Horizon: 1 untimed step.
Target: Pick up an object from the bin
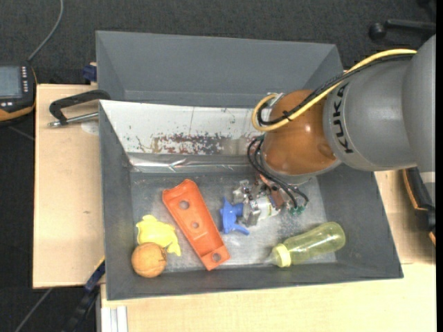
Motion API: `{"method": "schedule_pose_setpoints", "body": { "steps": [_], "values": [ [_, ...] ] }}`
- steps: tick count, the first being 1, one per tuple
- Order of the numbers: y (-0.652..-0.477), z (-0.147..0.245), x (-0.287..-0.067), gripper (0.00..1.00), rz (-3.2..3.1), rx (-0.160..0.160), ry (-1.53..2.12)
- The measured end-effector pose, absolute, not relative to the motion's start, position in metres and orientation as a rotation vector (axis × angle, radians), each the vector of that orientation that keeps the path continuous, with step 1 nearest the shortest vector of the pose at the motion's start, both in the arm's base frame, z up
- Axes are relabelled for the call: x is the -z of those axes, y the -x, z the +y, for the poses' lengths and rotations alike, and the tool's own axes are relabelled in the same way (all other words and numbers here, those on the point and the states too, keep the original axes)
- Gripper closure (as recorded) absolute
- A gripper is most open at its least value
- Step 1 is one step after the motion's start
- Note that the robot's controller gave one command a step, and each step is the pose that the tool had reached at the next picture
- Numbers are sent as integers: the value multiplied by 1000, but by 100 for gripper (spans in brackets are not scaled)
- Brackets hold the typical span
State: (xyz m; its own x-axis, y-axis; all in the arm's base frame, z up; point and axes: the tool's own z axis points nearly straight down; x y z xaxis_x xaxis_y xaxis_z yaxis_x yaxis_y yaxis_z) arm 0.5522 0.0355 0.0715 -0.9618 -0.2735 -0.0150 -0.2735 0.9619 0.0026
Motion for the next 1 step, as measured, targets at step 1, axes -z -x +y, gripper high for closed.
{"method": "schedule_pose_setpoints", "body": {
  "steps": [1],
  "values": [
    [-552,35,-72,100,3097,-7,432]
  ]
}}
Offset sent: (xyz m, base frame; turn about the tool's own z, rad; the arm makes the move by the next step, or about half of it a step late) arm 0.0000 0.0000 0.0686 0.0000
